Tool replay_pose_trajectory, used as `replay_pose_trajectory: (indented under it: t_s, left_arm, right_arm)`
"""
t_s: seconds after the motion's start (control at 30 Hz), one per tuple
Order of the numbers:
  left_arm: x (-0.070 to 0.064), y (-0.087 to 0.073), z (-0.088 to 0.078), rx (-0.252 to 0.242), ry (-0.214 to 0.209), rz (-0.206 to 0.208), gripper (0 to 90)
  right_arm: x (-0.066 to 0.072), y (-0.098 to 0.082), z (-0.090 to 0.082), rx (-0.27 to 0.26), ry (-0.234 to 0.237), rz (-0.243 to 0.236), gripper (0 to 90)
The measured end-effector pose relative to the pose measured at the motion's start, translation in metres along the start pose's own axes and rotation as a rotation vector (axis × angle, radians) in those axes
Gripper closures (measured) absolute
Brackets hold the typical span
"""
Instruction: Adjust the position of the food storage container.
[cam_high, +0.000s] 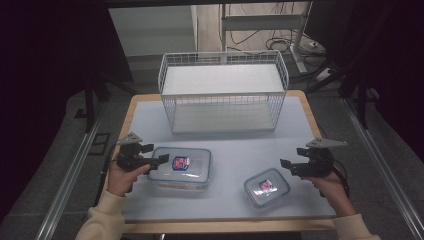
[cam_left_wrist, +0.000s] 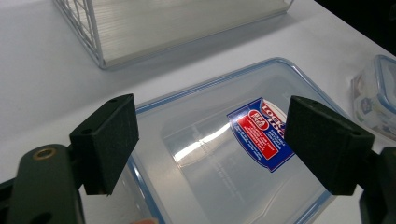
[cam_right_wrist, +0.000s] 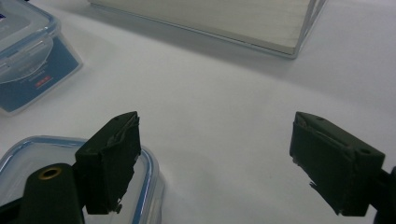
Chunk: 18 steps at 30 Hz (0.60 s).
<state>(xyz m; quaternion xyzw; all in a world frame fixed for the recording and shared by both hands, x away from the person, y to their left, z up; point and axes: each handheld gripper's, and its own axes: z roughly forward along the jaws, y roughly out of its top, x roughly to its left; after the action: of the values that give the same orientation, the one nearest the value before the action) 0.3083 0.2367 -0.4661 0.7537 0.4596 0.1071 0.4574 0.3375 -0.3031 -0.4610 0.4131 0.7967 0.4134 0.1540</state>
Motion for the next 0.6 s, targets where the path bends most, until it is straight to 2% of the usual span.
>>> replay_pose_trajectory:
  t_s: [0.23,0.43,0.6]
  left_arm:
    - [-0.003,0.002,-0.002,-0.008,-0.006,0.007,18.5]
    - [-0.010,0.004,-0.003,-0.006,-0.012,0.037,24.6]
    - [-0.012,0.005,-0.006,-0.002,-0.011,0.043,28.0]
  right_arm:
    - [0.002,0.001,-0.005,-0.015,0.001,-0.010,16.6]
    - [0.003,0.000,-0.005,-0.007,-0.012,-0.012,17.0]
    - [0.003,0.000,-0.005,-0.001,-0.016,-0.013,17.2]
